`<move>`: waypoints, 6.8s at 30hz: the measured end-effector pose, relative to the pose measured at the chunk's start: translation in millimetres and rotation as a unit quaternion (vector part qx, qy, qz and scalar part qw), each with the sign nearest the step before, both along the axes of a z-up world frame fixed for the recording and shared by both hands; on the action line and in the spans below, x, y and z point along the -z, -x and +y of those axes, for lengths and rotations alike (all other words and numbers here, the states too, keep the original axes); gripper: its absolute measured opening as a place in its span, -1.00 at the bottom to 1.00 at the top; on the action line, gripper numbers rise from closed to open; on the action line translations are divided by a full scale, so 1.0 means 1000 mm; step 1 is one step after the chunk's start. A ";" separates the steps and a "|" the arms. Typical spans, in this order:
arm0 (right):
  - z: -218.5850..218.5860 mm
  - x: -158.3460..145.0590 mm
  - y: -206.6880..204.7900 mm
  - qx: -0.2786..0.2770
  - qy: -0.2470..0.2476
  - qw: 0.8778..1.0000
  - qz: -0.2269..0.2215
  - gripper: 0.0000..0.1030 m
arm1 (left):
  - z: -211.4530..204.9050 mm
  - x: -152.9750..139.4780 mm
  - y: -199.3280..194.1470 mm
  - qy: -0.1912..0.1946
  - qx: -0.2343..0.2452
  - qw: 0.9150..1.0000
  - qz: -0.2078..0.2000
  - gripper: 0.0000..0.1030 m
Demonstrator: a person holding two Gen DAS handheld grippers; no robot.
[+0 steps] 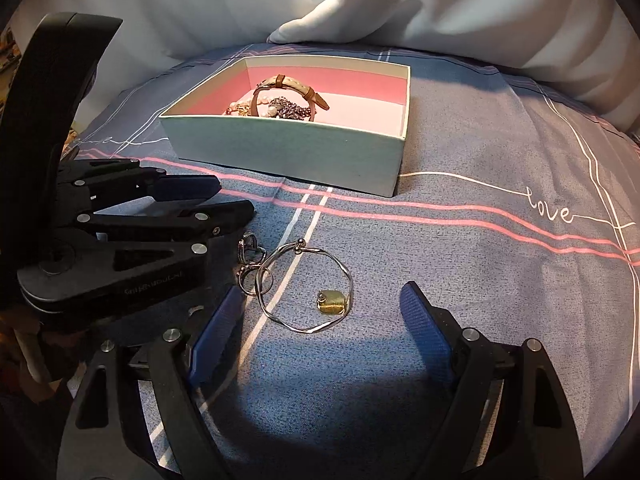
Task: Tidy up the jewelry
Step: 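Grasp the small gold earring with the left tool while the right tool grips the silver hoop, then carry the gold earring and silver hoop into the box and open both tools, then lower the right tool onto the small gold cube earring and close on it, then carry the gold cube earring into the box and open the right tool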
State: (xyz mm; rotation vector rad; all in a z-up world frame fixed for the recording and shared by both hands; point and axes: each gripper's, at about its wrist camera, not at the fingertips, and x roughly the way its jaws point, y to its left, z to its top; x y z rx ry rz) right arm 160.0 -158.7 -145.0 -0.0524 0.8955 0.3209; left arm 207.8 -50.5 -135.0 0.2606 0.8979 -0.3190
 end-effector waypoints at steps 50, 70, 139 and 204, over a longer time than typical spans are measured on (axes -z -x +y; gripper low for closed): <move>0.023 -0.096 -0.108 0.014 0.002 0.996 -0.092 0.01 | 0.043 -0.109 -0.089 0.109 -0.101 0.989 -0.028 -0.75; 0.017 -0.079 -0.122 0.018 -0.002 0.997 -0.072 0.01 | 0.038 -0.090 -0.110 0.097 -0.108 0.989 -0.002 -0.75; 0.000 -0.028 0.001 0.010 -0.012 1.000 -0.027 -0.71 | 0.037 -0.030 0.016 0.061 -0.049 0.997 0.010 -0.69; 0.021 -0.070 -0.117 -0.003 0.000 0.998 -0.060 -0.71 | 0.027 -0.077 -0.096 0.063 -0.103 0.993 -0.010 -0.69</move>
